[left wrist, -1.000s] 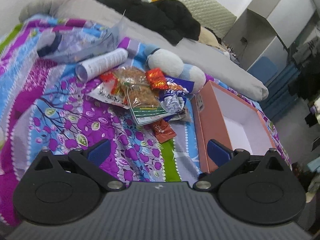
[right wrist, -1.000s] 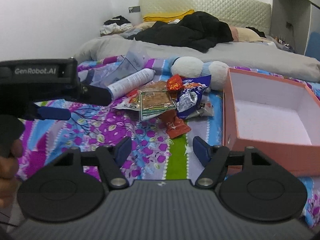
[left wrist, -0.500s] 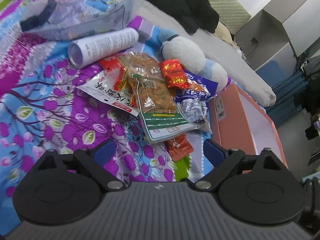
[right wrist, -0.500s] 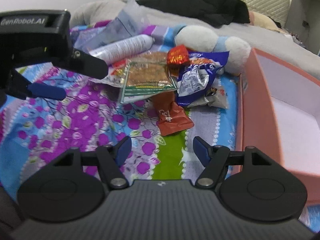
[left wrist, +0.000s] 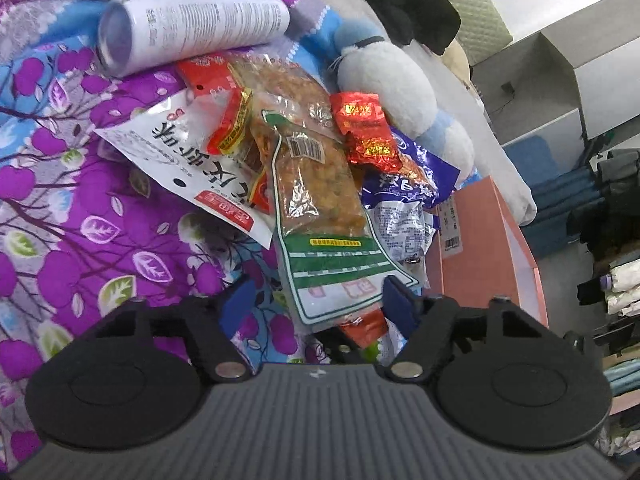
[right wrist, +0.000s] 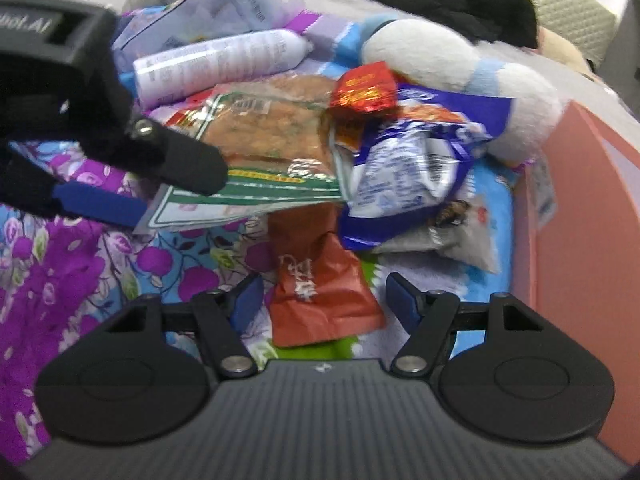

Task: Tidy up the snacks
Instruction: 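Reach the left tool to the green-labelled snack bag while the right tool reaches the red candy, then close the left tool on the green-labelled bag while the right tool grasps the red candy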

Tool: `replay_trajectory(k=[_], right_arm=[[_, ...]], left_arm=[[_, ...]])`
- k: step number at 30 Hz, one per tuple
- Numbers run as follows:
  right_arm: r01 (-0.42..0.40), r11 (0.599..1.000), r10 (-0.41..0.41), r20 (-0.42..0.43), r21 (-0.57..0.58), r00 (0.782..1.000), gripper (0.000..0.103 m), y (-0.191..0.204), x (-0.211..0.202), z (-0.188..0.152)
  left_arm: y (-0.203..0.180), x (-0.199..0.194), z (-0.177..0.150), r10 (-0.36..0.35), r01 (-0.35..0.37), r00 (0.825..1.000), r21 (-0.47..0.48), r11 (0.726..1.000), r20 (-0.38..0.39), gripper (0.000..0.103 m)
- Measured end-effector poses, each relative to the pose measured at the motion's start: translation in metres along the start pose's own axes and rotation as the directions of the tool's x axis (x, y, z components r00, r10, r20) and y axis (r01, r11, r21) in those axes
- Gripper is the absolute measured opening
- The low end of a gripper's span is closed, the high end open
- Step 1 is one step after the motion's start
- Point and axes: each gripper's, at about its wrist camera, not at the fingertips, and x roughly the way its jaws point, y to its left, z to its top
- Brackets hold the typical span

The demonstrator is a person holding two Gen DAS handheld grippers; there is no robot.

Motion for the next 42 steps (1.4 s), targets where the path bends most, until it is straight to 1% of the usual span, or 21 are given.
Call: replay_trajectory(k=[3, 4, 5, 8, 12, 17, 26, 30, 33, 37, 42], right_arm=[[-0.013, 0.999, 0.013, 0.003, -0.029, 1.000, 0.068, 0.003, 0.003, 0.002], [-0.017, 0.999, 0.017, 0.000, -0.033, 1.000, 0.066, 0.004, 0.003, 0.003], [-0.023, 0.999, 0.023, -0.004, -0.030, 1.000, 0.059, 0.004, 0.002, 0.004], [-0.017, 1.000, 0.017, -0.020, -0.010, 1.000, 0.056, 0.003, -0.003, 0.004], [-0.014, 1.000, 0.014, -0.026, -0.013, 1.000, 0.055, 0.005, -0.016, -0.002], [-0.003, 1.000, 0.003, -0.048, 0.012, 0.999, 0.055, 0.008, -0.035, -0.016], [0.026, 0.999, -0.023, -0.084, 0.039, 0.996, 0.055, 0.019, -0.082, -0.056], [0.036, 0.998, -0.031, -0.093, 0.048, 0.995, 0.055, 0.024, -0.100, -0.074], [0.039, 0.997, -0.033, -0.098, 0.063, 0.995, 0.055, 0.026, -0.106, -0.083], [0.046, 0.994, -0.038, -0.082, 0.097, 0.996, 0.055, 0.029, -0.118, -0.095], [0.027, 0.988, -0.017, -0.063, 0.154, 0.998, 0.055, 0.034, -0.131, -0.106]], left_arm=[[0.003, 0.010, -0.002, -0.013, 0.012, 0.999, -0.025, 1.000, -0.034, 0.052], [0.002, 0.012, -0.003, -0.008, 0.007, 0.999, -0.024, 1.000, -0.044, 0.040], [0.002, 0.014, -0.005, -0.001, 0.000, 0.999, -0.022, 1.000, -0.049, 0.027], [-0.001, 0.014, -0.009, 0.007, -0.008, 0.998, -0.013, 1.000, -0.063, 0.012], [-0.009, 0.004, -0.015, -0.013, 0.013, 0.998, 0.001, 1.000, -0.059, 0.010], [-0.017, -0.016, -0.032, -0.031, 0.031, 0.998, 0.007, 0.999, -0.050, 0.007], [-0.020, -0.053, -0.082, -0.024, 0.026, 0.998, 0.024, 0.999, -0.066, 0.006], [-0.009, -0.073, -0.106, -0.038, 0.037, 0.996, -0.016, 0.999, -0.074, 0.005], [-0.002, -0.087, -0.121, -0.034, 0.031, 0.997, -0.032, 0.999, -0.075, 0.005], [0.007, -0.109, -0.139, -0.015, 0.012, 0.997, -0.044, 0.999, -0.074, 0.005], [0.021, -0.132, -0.155, 0.034, -0.039, 0.997, -0.065, 0.997, -0.075, 0.005]])
